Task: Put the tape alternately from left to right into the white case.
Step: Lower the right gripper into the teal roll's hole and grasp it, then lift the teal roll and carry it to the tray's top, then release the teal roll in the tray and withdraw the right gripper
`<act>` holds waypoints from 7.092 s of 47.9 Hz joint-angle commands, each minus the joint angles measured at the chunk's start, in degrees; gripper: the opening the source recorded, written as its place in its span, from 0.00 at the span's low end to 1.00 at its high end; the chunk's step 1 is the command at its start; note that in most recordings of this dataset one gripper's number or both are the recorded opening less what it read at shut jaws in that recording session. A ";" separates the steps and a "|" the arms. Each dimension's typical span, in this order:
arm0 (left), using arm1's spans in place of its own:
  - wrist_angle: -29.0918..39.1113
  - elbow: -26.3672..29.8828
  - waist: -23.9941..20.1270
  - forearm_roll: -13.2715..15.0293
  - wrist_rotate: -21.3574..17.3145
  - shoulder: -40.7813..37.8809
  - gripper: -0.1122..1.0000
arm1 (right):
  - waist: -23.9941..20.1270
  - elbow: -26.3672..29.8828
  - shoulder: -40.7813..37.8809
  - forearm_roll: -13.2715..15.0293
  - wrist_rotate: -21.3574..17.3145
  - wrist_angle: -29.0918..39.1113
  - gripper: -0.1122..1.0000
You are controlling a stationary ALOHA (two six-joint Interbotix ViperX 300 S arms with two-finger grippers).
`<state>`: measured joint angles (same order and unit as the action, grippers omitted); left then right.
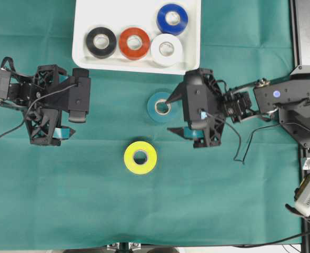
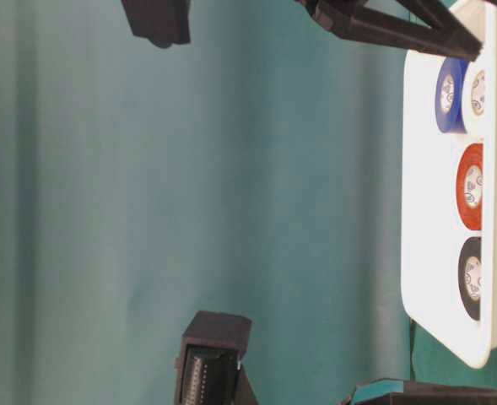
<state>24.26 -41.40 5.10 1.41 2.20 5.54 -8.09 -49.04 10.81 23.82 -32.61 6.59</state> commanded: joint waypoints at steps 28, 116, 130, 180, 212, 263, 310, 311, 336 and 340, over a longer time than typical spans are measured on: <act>-0.53 0.53 0.18 0.09 -0.09 0.97 0.58 | -2.72 1.23 -1.05 0.09 -3.87 -1.67 0.84; -0.62 0.44 0.18 0.09 0.00 0.97 0.59 | 1.93 4.31 -14.24 0.88 -3.78 -1.67 0.34; -0.62 0.44 0.18 0.09 0.00 0.97 0.59 | 1.93 4.39 -13.10 0.88 -3.78 -1.67 0.34; -0.62 0.44 0.18 0.09 0.00 1.14 0.59 | 1.93 7.38 -1.41 0.88 -3.96 3.96 0.34; -0.62 0.62 0.18 0.09 0.00 0.88 0.58 | 14.68 11.51 -4.66 5.45 -2.11 3.78 0.34; -0.70 0.70 0.18 0.09 0.00 0.79 0.59 | 30.15 19.60 -16.35 10.11 -2.02 -1.23 0.34; -0.62 0.79 0.26 0.09 0.00 0.79 0.58 | 31.46 19.69 -17.40 10.11 -2.20 -3.25 0.49; -0.62 0.79 0.18 0.09 0.00 0.70 0.58 | 31.46 19.69 -17.40 10.02 -2.20 -3.25 0.54; -0.53 0.88 0.18 0.09 0.00 0.79 0.58 | 31.46 19.60 -17.31 10.02 -2.29 -3.08 0.85; -0.53 0.88 0.18 0.09 0.00 0.70 0.58 | 31.29 19.42 -17.31 10.11 -2.37 -2.90 0.85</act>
<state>23.91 -41.40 5.10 1.41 2.29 5.54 23.29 -30.59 -8.53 33.84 -34.80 3.78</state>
